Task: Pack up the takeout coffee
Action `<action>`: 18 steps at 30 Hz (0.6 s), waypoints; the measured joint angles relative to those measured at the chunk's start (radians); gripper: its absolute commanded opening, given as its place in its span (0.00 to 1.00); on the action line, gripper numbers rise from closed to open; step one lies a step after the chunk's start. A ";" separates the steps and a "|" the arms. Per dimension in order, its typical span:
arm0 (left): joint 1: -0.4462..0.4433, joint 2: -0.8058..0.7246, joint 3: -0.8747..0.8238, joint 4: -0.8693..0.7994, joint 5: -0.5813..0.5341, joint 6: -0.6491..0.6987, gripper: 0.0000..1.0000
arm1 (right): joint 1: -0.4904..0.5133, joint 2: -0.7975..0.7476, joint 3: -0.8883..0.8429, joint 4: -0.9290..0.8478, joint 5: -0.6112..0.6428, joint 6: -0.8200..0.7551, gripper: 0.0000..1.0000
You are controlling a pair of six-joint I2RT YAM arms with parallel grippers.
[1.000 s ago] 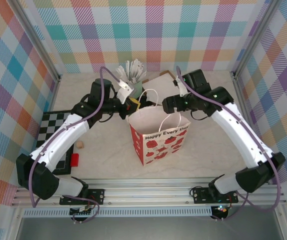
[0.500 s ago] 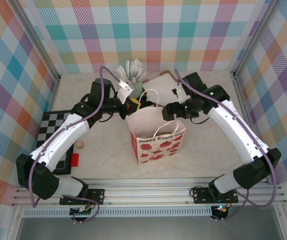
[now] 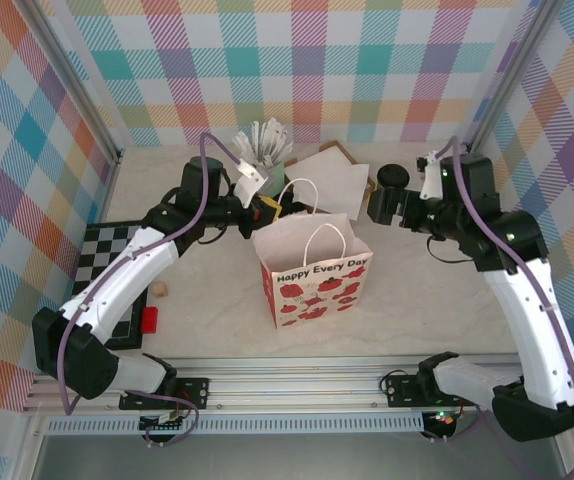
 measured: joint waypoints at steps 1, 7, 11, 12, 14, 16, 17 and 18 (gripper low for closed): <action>0.000 0.000 0.000 0.000 0.000 0.000 0.00 | -0.002 0.026 -0.008 -0.011 -0.022 -0.007 0.96; 0.000 0.000 0.000 0.000 0.007 0.000 0.00 | 0.013 0.196 -0.035 -0.060 -0.200 -0.053 0.89; 0.000 0.000 0.000 0.000 0.008 -0.003 0.00 | 0.040 0.223 -0.035 -0.072 -0.239 -0.068 0.80; 0.000 0.000 0.000 0.000 0.008 -0.004 0.00 | 0.045 0.222 -0.035 -0.071 -0.241 -0.068 0.78; 0.000 0.000 0.000 0.001 0.007 -0.008 0.00 | 0.053 0.221 -0.037 -0.071 -0.237 -0.071 0.70; 0.000 0.000 0.000 0.001 0.007 -0.009 0.00 | 0.060 0.222 -0.045 -0.071 -0.228 -0.069 0.59; 0.000 0.000 0.000 0.002 0.007 -0.011 0.00 | 0.064 0.222 -0.049 -0.071 -0.222 -0.068 0.51; 0.000 0.000 0.001 0.002 0.007 -0.013 0.00 | 0.068 0.223 -0.051 -0.071 -0.216 -0.061 0.44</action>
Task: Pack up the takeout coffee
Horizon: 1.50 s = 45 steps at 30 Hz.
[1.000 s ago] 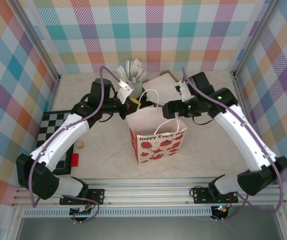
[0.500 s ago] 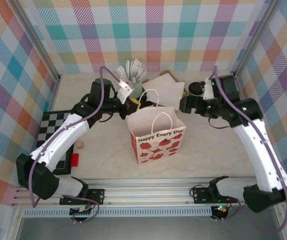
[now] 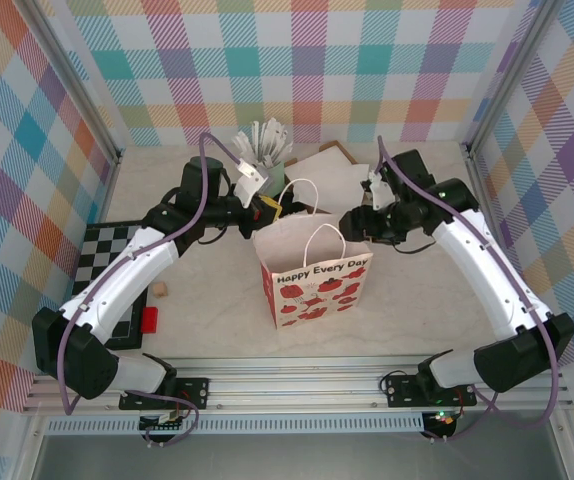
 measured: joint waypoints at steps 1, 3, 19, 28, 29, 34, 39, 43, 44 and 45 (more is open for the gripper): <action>0.000 0.000 0.004 -0.002 0.000 -0.003 0.00 | 0.006 0.001 0.000 0.001 0.008 0.003 0.37; 0.000 0.002 0.026 -0.010 0.000 -0.015 0.00 | 0.026 0.001 0.002 0.002 0.026 0.006 0.26; 0.002 0.149 0.198 -0.151 0.025 -0.091 0.00 | 0.056 0.093 0.157 -0.063 0.074 0.069 0.00; 0.005 0.181 0.240 -0.222 -0.020 -0.192 0.00 | 0.055 0.171 0.080 -0.084 0.013 0.069 0.12; 0.006 0.187 0.240 -0.237 -0.035 -0.202 0.00 | 0.052 0.191 0.093 -0.078 0.013 0.068 0.20; 0.006 0.188 0.281 -0.292 -0.109 -0.261 0.00 | 0.036 0.203 0.182 -0.076 0.092 0.028 0.61; 0.005 0.181 0.291 -0.301 -0.197 -0.372 0.00 | -0.077 0.142 0.173 -0.016 0.151 -0.026 1.00; 0.002 0.178 0.290 -0.309 -0.275 -0.483 0.00 | -0.186 0.131 0.131 0.078 0.196 -0.094 1.00; -0.001 0.174 0.286 -0.307 -0.294 -0.518 0.00 | -0.214 0.142 0.120 0.101 0.199 -0.104 1.00; -0.003 0.167 0.280 -0.305 -0.313 -0.557 0.00 | -0.244 0.163 0.113 0.126 0.196 -0.114 1.00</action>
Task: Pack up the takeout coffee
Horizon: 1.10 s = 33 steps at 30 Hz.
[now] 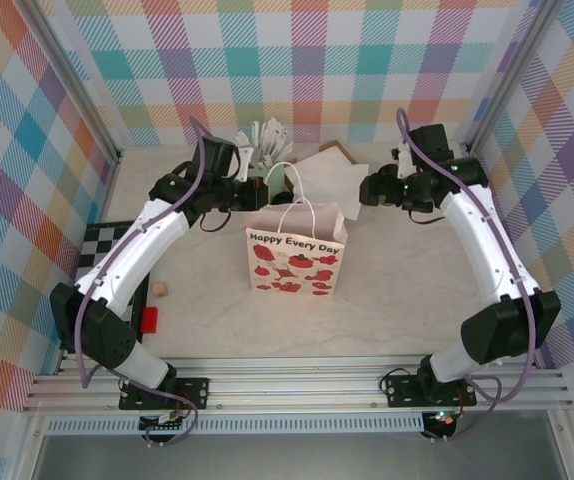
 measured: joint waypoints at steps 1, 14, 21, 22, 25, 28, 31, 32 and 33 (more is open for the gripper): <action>-0.003 -0.008 -0.006 0.003 -0.016 -0.036 0.00 | -0.031 0.026 0.000 0.023 -0.005 -0.005 1.00; -0.065 -0.051 -0.076 0.060 -0.183 -0.422 0.00 | -0.199 0.577 0.381 0.064 -0.087 -0.019 1.00; -0.065 -0.050 -0.083 0.079 -0.195 -0.436 0.00 | -0.200 0.689 0.532 0.045 -0.146 -0.010 1.00; -0.065 -0.049 -0.083 0.079 -0.197 -0.436 0.00 | -0.200 0.697 0.543 0.042 -0.147 -0.007 1.00; -0.065 -0.046 -0.083 0.078 -0.198 -0.431 0.00 | -0.200 0.722 0.583 0.033 -0.133 0.000 1.00; -0.065 -0.043 -0.083 0.078 -0.205 -0.426 0.00 | -0.200 0.729 0.591 0.033 -0.111 0.004 1.00; -0.065 -0.040 -0.083 0.076 -0.213 -0.421 0.00 | -0.200 0.729 0.591 0.028 -0.097 0.008 1.00; -0.065 -0.038 -0.083 0.074 -0.214 -0.418 0.00 | -0.200 0.729 0.591 0.026 -0.093 0.008 1.00; -0.065 -0.037 -0.083 0.074 -0.216 -0.416 0.00 | -0.200 0.729 0.591 0.024 -0.091 0.008 1.00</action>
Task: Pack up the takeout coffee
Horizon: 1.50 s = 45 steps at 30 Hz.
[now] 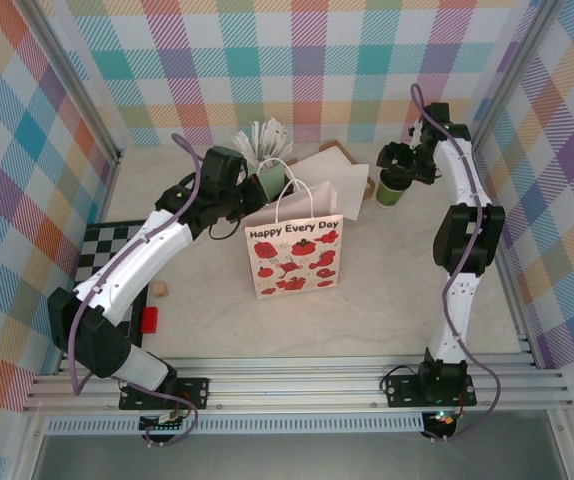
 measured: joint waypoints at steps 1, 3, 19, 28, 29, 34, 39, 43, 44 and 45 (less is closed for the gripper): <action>0.000 0.001 0.000 0.000 0.000 0.002 0.00 | 0.000 0.000 0.000 0.000 0.000 0.000 1.00; 0.000 0.002 0.000 -0.001 0.000 0.008 0.00 | 0.000 0.000 0.001 -0.003 -0.001 -0.001 1.00; 0.000 0.004 0.000 -0.002 -0.007 0.016 0.00 | 0.003 0.000 0.008 -0.038 0.025 -0.011 1.00; 0.000 0.014 0.000 -0.002 -0.008 0.020 0.00 | 0.011 0.000 0.107 -0.060 -0.007 -0.012 1.00; 0.000 0.015 0.000 -0.002 -0.008 0.021 0.00 | 0.013 0.000 0.119 -0.060 -0.010 -0.012 1.00; 0.000 0.015 0.000 -0.002 -0.008 0.026 0.00 | 0.016 0.000 0.126 -0.075 0.012 -0.011 1.00; 0.000 0.015 0.000 -0.003 -0.016 0.038 0.00 | 0.016 0.003 0.123 -0.084 0.069 -0.010 1.00; 0.000 0.015 0.000 -0.003 -0.027 0.040 0.00 | 0.016 0.023 0.123 -0.084 0.088 -0.011 1.00; 0.000 0.015 0.000 -0.003 -0.028 0.041 0.00 | 0.016 0.031 0.123 -0.084 0.091 -0.013 1.00; 0.000 0.015 0.000 -0.003 -0.031 0.042 0.00 | 0.016 0.040 0.123 -0.085 0.094 -0.016 1.00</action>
